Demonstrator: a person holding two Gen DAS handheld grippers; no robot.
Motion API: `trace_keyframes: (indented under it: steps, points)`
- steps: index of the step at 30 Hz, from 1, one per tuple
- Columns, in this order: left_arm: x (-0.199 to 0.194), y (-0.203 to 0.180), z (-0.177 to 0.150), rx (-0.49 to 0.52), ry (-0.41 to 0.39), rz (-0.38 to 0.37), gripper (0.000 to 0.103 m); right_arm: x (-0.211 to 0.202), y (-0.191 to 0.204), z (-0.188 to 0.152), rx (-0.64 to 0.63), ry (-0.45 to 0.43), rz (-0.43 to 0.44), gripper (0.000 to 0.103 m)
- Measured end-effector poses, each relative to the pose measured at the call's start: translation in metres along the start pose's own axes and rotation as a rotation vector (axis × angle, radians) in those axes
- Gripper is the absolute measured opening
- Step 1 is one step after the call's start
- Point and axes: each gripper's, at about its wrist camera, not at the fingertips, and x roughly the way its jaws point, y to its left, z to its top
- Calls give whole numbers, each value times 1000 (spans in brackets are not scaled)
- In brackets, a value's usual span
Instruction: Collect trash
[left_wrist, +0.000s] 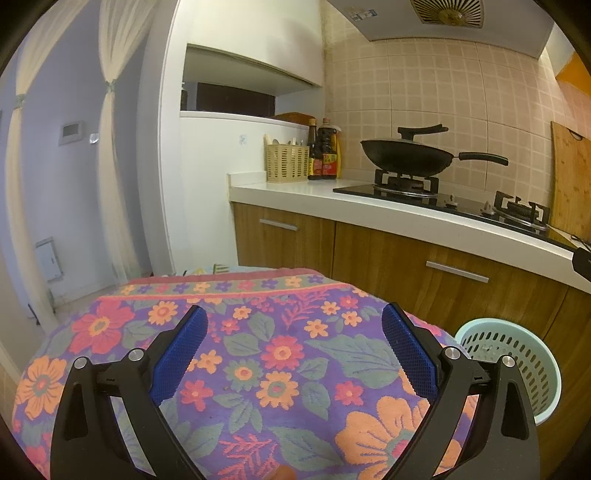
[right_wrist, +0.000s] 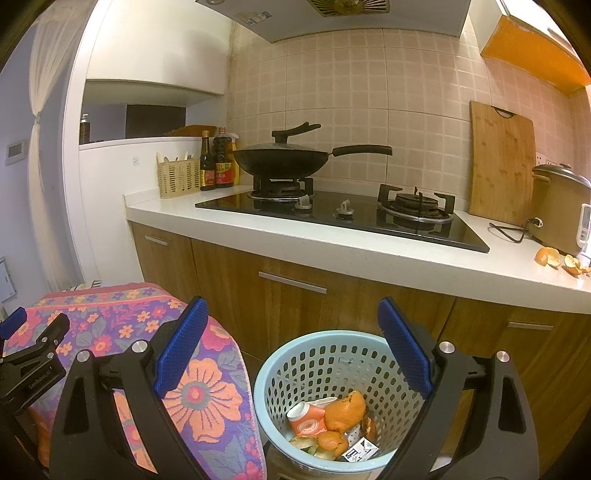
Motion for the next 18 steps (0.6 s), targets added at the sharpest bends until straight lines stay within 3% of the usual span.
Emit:
trace_keyframes:
  steps: [18]
  points:
    - [1,-3,-2,-3,-1,6,93,1,0,0,2,-3,-2,88]
